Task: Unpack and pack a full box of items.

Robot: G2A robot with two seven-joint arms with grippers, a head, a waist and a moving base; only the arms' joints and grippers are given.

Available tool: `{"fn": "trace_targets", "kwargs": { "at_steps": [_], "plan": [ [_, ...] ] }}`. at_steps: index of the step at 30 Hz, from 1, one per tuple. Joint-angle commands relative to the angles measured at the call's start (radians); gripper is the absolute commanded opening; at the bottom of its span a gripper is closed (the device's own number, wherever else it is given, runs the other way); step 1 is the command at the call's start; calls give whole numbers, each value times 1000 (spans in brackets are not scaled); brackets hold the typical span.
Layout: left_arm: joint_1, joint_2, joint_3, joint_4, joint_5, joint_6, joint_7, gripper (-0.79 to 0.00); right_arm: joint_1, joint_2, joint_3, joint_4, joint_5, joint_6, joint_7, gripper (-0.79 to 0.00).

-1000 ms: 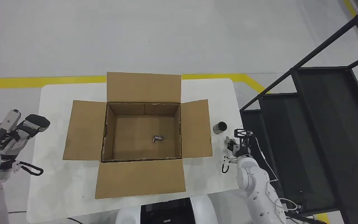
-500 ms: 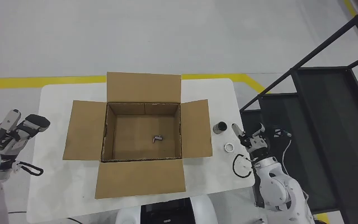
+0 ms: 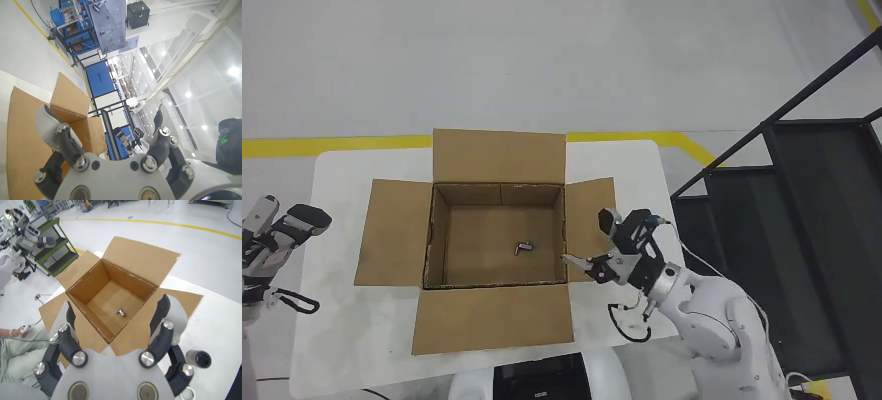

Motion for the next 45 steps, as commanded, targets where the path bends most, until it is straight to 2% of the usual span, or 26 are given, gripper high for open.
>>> {"fn": "trace_targets", "kwargs": {
  "at_steps": [1, 6, 11, 45],
  "plan": [
    [0, 0, 0, 0, 0, 0, 0, 0, 68, -3, -111, 46, -96, 40, 60, 0],
    [0, 0, 0, 0, 0, 0, 0, 0, 214, -19, -321, 194, -311, 168, 129, 0],
    [0, 0, 0, 0, 0, 0, 0, 0, 333, -41, -436, 331, -365, 281, 136, 0],
    [0, 0, 0, 0, 0, 0, 0, 0, 347, -44, -443, 346, -363, 293, 138, 0]
  ]
}}
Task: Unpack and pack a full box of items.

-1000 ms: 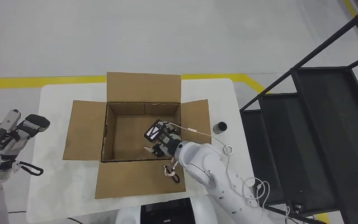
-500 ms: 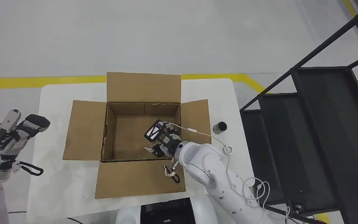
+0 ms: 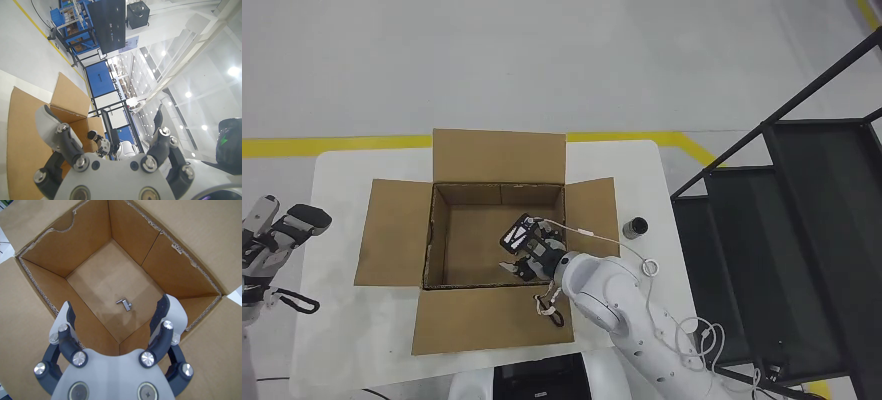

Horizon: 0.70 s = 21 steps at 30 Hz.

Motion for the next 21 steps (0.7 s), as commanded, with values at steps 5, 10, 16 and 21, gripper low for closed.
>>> {"fn": "trace_targets", "kwargs": {
  "at_steps": [5, 10, 16, 21],
  "plan": [
    [0, 0, 0, 0, 0, 0, 0, 0, 0, 0, 0, 0, 0, 0, 0, 0],
    [0, 0, 0, 0, 0, 0, 0, 0, 0, 0, 0, 0, 0, 0, 0, 0],
    [0, 0, 0, 0, 0, 0, 0, 0, 38, 1, -19, 34, -34, -48, 0, 0],
    [0, 0, 0, 0, 0, 0, 0, 0, 136, 1, -18, 142, 7, -155, 82, 0]
  ]
}}
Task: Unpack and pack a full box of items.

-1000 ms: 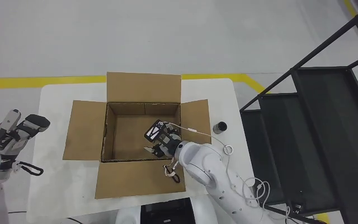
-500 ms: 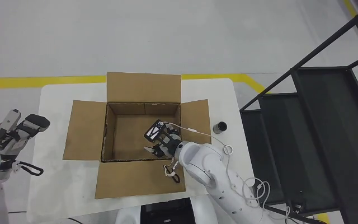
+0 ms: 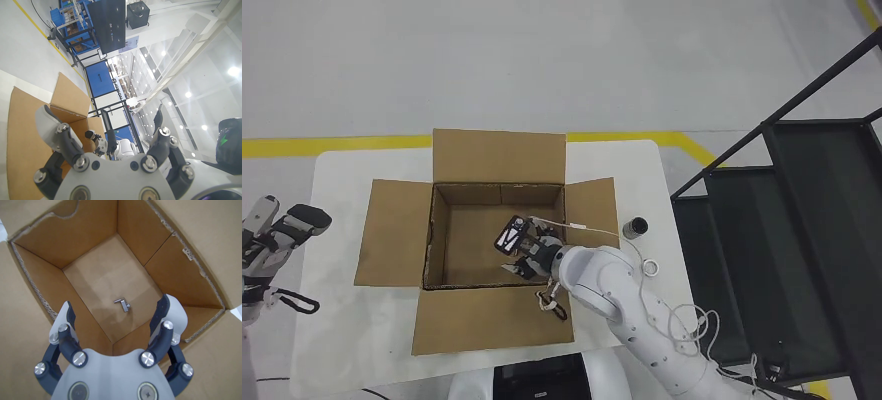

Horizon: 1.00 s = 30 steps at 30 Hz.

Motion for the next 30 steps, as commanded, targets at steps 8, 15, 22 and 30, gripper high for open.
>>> {"fn": "trace_targets", "kwargs": {
  "at_steps": [8, 15, 22, 30],
  "plan": [
    [0, 0, 0, 0, 0, 0, 0, 0, 222, -25, -77, 246, 69, -93, 116, 0],
    [0, 0, 0, 0, 0, 0, 0, 0, 316, -51, -172, 370, -5, -50, 135, 0],
    [0, 0, 0, 0, 0, 0, 0, 0, 380, -76, -233, 481, 14, -66, 179, -37],
    [0, 0, 0, 0, 0, 0, 0, 0, 427, -97, -268, 565, 36, -72, 179, -280]
  ]
}}
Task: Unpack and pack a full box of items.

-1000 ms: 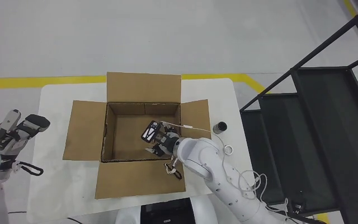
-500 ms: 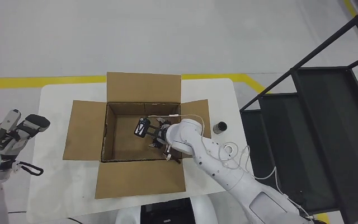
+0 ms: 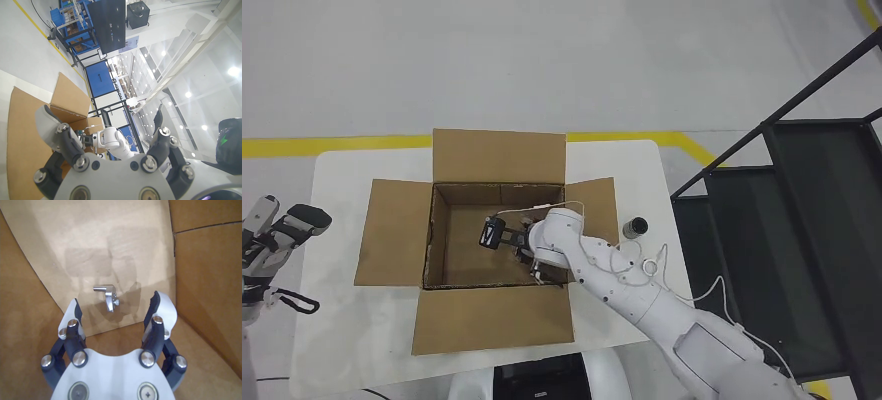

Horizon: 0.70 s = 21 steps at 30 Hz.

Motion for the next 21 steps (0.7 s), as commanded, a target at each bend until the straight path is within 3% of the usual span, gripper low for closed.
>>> {"fn": "trace_targets", "kwargs": {
  "at_steps": [1, 4, 9, 11, 12, 13, 21],
  "plan": [
    [0, 0, 0, 0, 0, 0, 0, 0, 11, -5, -6, 23, 7, -3, 2, -354],
    [0, 0, 0, 0, 0, 0, 0, 0, 29, -12, -18, 56, 20, -17, 16, -419],
    [0, 0, 0, 0, 0, 0, 0, 0, 47, -23, -32, 95, 30, -20, 15, -431],
    [0, 0, 0, 0, 0, 0, 0, 0, 54, -26, -37, 105, 33, -24, 16, -536],
    [0, 0, 0, 0, 0, 0, 0, 0, 56, -28, -39, 108, 38, -28, 16, -705],
    [0, 0, 0, 0, 0, 0, 0, 0, 58, -29, -41, 108, 39, -32, 18, -785],
    [0, 0, 0, 0, 0, 0, 0, 0, 38, -13, 1, 14, 61, -79, 51, -785]
  ]
}}
